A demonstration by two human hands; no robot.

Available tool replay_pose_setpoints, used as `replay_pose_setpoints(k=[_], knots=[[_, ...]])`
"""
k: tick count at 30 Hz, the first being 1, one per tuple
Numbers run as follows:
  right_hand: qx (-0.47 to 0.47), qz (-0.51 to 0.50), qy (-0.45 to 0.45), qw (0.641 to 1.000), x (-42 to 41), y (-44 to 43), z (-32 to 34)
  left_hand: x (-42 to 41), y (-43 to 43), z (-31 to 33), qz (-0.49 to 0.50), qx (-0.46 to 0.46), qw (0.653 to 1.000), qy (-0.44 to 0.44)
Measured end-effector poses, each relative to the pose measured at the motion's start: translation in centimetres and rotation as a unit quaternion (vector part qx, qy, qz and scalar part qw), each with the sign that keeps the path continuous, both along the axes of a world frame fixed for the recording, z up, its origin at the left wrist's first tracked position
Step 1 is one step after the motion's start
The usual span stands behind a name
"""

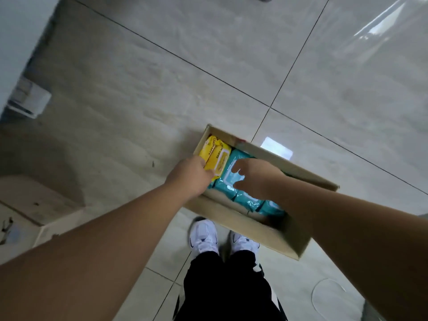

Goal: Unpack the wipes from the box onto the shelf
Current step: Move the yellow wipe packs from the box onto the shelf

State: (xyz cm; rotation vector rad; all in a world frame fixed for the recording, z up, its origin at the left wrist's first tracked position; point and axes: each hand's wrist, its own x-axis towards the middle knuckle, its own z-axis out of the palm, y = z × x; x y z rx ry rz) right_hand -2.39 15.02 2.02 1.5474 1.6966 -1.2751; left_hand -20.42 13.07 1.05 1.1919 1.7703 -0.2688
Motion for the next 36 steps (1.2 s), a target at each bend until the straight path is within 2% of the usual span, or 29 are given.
replay_pose_setpoints(k=[3,6,10,15,19,23,28,32,36], knots=[[0.040,0.064,-0.009,0.997,-0.6,0.5,-3.9,1.2,-0.3,-3.7,0.031,0.013,0.999,0.035],[0.083,0.082,-0.016,0.993,-1.2,1.5,-7.3,2.5,-1.3,-6.3,0.004,0.054,0.996,0.068],[0.092,0.128,-0.038,0.987,-2.1,2.0,-10.7,3.6,-2.1,-8.9,-0.005,0.083,0.991,0.108],[0.141,0.187,-0.064,0.970,-3.0,1.0,-12.7,3.8,-4.7,-12.3,-0.102,0.198,0.963,0.154],[0.194,0.174,-0.043,0.965,-3.0,-0.2,-13.7,3.3,-4.7,-13.5,-0.100,0.210,0.967,0.108],[0.163,0.127,-0.002,0.979,-2.4,-2.1,-14.9,2.9,-4.6,-14.1,-0.076,0.202,0.974,0.069],[0.147,0.010,0.063,0.987,-2.3,-1.3,-15.6,2.2,-4.3,-15.2,0.061,0.122,0.991,0.013],[0.172,0.062,0.017,0.983,-2.0,0.0,-16.4,1.2,-3.7,-16.0,0.114,0.096,0.986,-0.073],[0.125,0.058,-0.011,0.990,-1.5,-0.6,-16.7,0.1,-4.4,-16.2,0.113,0.032,0.987,-0.110]])
